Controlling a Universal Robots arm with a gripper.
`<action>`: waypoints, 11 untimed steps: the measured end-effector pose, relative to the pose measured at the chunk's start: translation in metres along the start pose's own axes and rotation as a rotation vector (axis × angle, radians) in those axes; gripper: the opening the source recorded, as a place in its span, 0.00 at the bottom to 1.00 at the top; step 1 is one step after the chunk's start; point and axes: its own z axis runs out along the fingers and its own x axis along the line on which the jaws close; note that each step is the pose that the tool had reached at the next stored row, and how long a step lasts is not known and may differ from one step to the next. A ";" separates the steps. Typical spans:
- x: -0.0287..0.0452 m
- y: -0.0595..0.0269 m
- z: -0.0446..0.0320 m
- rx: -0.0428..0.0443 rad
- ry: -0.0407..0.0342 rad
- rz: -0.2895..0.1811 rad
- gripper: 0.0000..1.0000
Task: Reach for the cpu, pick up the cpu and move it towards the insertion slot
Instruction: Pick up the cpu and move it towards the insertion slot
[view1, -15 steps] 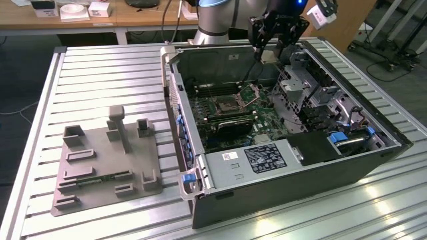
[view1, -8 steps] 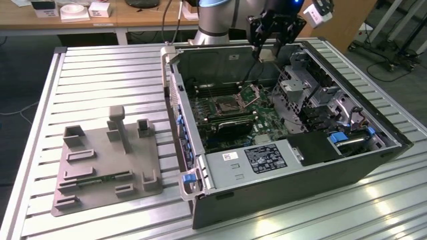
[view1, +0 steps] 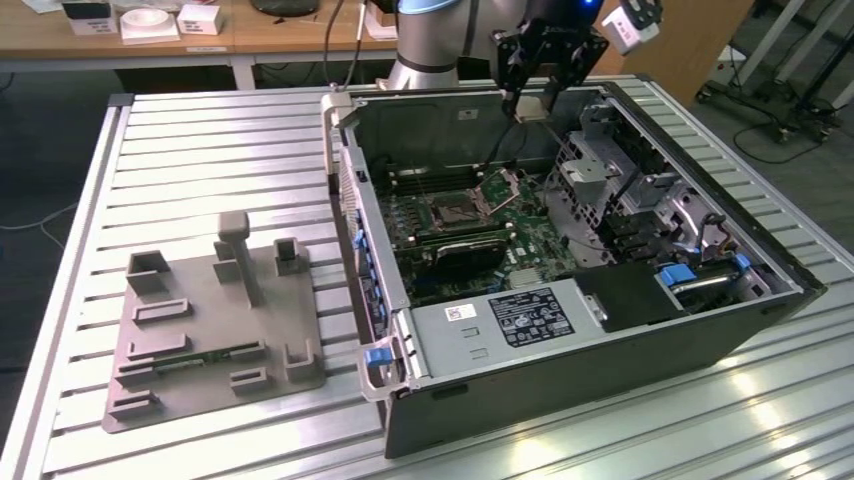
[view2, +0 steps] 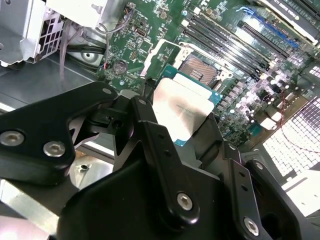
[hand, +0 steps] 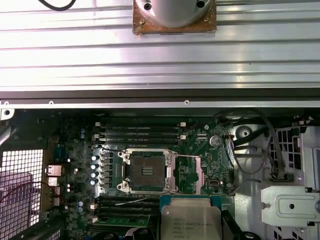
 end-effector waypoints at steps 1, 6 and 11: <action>0.0000 0.0004 0.0002 0.0000 0.0000 0.000 0.55; 0.0000 0.0004 0.0003 0.0000 0.0000 0.000 0.55; 0.0000 0.0005 0.0005 0.0000 0.0001 0.000 0.55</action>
